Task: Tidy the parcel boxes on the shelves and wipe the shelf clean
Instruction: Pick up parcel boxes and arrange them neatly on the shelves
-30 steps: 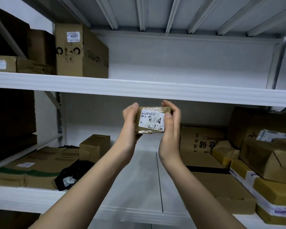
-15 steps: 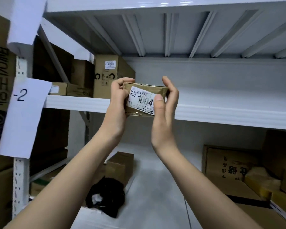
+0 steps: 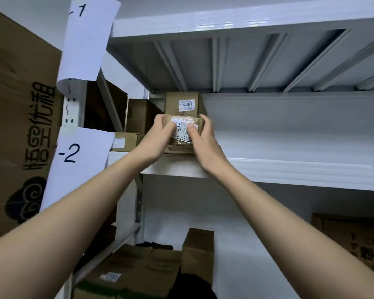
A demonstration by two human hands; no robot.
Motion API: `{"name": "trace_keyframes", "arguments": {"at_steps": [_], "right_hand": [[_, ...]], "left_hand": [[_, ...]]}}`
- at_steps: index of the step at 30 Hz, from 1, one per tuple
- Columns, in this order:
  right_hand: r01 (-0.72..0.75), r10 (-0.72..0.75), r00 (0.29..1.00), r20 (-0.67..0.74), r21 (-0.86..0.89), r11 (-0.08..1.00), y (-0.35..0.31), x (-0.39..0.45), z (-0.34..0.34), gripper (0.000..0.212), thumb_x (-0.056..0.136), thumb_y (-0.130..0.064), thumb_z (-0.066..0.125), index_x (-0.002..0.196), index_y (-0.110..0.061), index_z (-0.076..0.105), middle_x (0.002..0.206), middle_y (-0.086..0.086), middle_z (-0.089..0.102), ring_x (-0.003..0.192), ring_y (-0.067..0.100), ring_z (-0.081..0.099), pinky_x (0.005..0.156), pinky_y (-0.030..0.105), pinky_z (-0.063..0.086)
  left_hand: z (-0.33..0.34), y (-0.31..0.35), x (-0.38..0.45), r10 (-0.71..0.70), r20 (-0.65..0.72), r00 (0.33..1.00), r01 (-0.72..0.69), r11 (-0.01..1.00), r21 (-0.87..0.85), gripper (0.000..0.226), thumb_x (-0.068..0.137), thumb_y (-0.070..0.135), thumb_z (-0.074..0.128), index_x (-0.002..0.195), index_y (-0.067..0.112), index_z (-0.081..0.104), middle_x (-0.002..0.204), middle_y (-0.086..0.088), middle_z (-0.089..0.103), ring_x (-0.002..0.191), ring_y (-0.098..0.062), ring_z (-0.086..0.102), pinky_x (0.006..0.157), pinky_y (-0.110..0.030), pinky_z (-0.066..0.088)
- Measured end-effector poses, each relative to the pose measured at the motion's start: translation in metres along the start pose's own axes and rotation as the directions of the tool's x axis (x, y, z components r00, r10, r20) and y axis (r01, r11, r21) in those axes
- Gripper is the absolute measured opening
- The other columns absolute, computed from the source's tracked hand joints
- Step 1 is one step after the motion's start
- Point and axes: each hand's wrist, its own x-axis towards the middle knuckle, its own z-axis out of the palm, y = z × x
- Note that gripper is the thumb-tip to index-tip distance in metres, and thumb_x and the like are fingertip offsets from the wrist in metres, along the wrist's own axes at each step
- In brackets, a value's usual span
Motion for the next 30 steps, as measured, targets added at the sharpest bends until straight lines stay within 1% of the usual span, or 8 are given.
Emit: {"name": "trace_keyframes", "arguments": {"at_steps": [3, 7, 13, 16, 19, 22, 27, 30], "right_hand": [[-0.040, 0.041, 0.999, 0.025, -0.035, 0.999, 0.004, 0.016, 0.020, 0.059, 0.098, -0.046, 0.035, 0.150, -0.029, 0.012, 0.155, 0.000, 0.027, 0.137, 0.024, 0.035, 0.107, 0.037, 0.030], [-0.050, 0.054, 0.998, 0.038, -0.097, 0.994, 0.010, 0.029, 0.036, 0.059, 0.097, -0.044, 0.035, 0.150, -0.031, 0.011, 0.155, 0.000, 0.028, 0.134, 0.026, 0.037, 0.102, 0.038, 0.032], [-0.082, 0.104, 0.983, 0.154, -0.145, 0.986, 0.011, 0.055, 0.049, 0.062, 0.097, -0.038, 0.042, 0.150, -0.022, 0.016, 0.155, 0.006, 0.025, 0.137, 0.026, 0.034, 0.110, 0.037, 0.029], [-0.051, 0.110, 0.963, 0.248, -0.234, 0.971, 0.013, 0.063, 0.053, 0.055, 0.097, -0.039, 0.044, 0.147, -0.022, 0.026, 0.146, 0.010, 0.035, 0.123, 0.024, 0.045, 0.095, 0.030, 0.037], [-0.037, 0.128, 0.937, 0.325, -0.272, 0.962, 0.014, 0.067, 0.053, 0.049, 0.098, -0.041, 0.044, 0.142, -0.023, 0.035, 0.140, 0.008, 0.037, 0.105, 0.020, 0.049, 0.074, 0.025, 0.042], [-0.036, 0.143, 0.910, 0.389, -0.272, 0.962, 0.018, 0.074, 0.052, 0.050, 0.097, -0.041, 0.047, 0.142, -0.023, 0.035, 0.143, 0.009, 0.036, 0.112, 0.020, 0.051, 0.088, 0.028, 0.046], [-0.067, 0.179, 0.869, 0.460, -0.249, 0.966, 0.016, 0.077, 0.057, 0.053, 0.097, -0.026, 0.050, 0.144, -0.016, 0.030, 0.123, 0.006, 0.049, 0.085, 0.010, 0.052, 0.061, 0.019, 0.037], [-0.068, 0.204, 0.865, 0.459, -0.294, 0.953, 0.020, 0.079, 0.061, 0.065, 0.094, -0.023, 0.052, 0.149, -0.016, 0.018, 0.132, 0.010, 0.048, 0.099, 0.018, 0.052, 0.077, 0.024, 0.039]], "left_hand": [[-0.026, -0.013, 0.023, 0.016, 0.035, 0.999, -0.032, 0.861, 0.508, 0.036, 0.086, 0.043, 0.036, 0.111, 0.019, 0.044, 0.088, -0.001, 0.060, 0.100, -0.022, 0.048, 0.100, -0.041, 0.033], [-0.034, -0.017, 0.049, 0.192, 0.161, 0.968, -0.246, 0.597, 0.764, 0.033, 0.094, 0.035, 0.031, 0.117, 0.014, 0.042, 0.088, -0.005, 0.069, 0.099, -0.019, 0.059, 0.118, -0.038, 0.007], [-0.050, -0.027, 0.074, 0.062, 0.230, 0.971, -0.232, 0.469, 0.852, 0.041, 0.099, 0.042, 0.027, 0.131, 0.023, 0.044, 0.098, -0.001, 0.066, 0.118, -0.024, 0.054, 0.115, -0.049, -0.009], [-0.059, -0.031, 0.082, -0.030, 0.244, 0.969, -0.200, 0.484, 0.852, 0.041, 0.099, 0.049, 0.030, 0.129, 0.028, 0.049, 0.124, 0.002, 0.061, 0.129, -0.022, 0.046, 0.114, -0.051, -0.009], [-0.068, -0.033, 0.090, -0.081, 0.300, 0.951, -0.181, 0.640, 0.747, 0.039, 0.100, 0.036, 0.030, 0.125, 0.021, 0.055, 0.135, -0.001, 0.053, 0.126, -0.021, 0.044, 0.113, -0.047, 0.014], [-0.068, -0.036, 0.092, -0.071, 0.322, 0.944, -0.145, 0.786, 0.601, 0.041, 0.102, 0.024, 0.026, 0.120, 0.010, 0.060, 0.129, -0.008, 0.055, 0.116, -0.020, 0.049, 0.103, -0.034, 0.034], [-0.069, -0.057, 0.095, -0.004, 0.222, 0.975, -0.177, 0.591, 0.787, 0.047, 0.097, 0.037, 0.018, 0.118, 0.022, 0.058, 0.129, -0.003, 0.056, 0.118, -0.027, 0.048, 0.102, -0.043, 0.035], [-0.064, -0.061, 0.095, 0.074, 0.197, 0.978, -0.206, 0.520, 0.829, 0.040, 0.101, 0.027, 0.020, 0.119, 0.021, 0.055, 0.126, -0.002, 0.057, 0.113, -0.028, 0.050, 0.093, -0.042, 0.038]]}}
